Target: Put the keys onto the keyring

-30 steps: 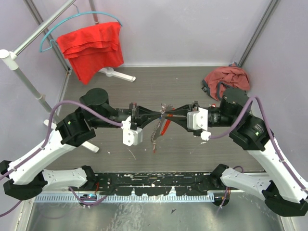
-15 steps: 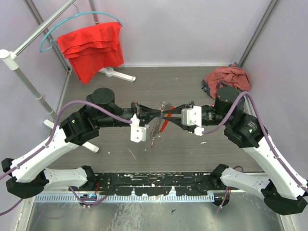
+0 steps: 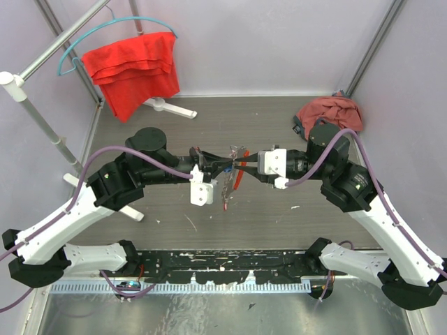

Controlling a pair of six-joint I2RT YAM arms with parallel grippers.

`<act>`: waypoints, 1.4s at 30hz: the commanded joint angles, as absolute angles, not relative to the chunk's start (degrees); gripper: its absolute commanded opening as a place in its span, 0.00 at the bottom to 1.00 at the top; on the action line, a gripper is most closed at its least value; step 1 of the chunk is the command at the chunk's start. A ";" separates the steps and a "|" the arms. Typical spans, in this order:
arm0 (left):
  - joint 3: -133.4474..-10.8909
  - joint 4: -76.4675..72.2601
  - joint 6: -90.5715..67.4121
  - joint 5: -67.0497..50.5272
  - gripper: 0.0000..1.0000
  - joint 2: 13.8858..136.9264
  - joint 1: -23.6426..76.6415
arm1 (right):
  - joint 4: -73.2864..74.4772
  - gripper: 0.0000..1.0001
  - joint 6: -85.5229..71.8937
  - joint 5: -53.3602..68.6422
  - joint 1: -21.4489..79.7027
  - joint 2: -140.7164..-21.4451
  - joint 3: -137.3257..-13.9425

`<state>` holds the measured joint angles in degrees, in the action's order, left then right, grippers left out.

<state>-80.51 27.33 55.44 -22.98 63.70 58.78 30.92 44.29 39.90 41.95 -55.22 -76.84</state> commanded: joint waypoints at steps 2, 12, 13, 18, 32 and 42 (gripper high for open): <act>-82.06 23.53 54.94 -22.76 0.00 63.05 59.13 | 28.07 0.22 42.92 38.96 42.17 -55.03 -76.67; -82.07 22.29 54.23 -22.85 0.00 63.35 59.15 | 27.92 0.16 42.89 37.97 42.18 -55.79 -76.35; -82.12 22.24 54.23 -22.92 0.00 63.42 59.21 | 27.80 0.15 42.93 37.89 42.19 -55.92 -76.34; -81.94 21.89 53.97 -23.30 0.00 63.46 59.21 | 27.03 0.06 42.94 37.37 42.18 -56.08 -76.31; -73.59 8.12 46.81 -30.29 0.28 57.15 59.20 | 18.90 0.01 42.76 41.88 42.14 -49.31 -72.79; -70.75 1.24 40.97 -38.92 0.20 54.40 59.20 | 6.61 0.01 36.34 46.17 42.19 -44.91 -70.14</act>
<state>-71.88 6.81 44.77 -34.63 55.11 59.05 17.45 40.07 43.46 41.93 -46.39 -70.57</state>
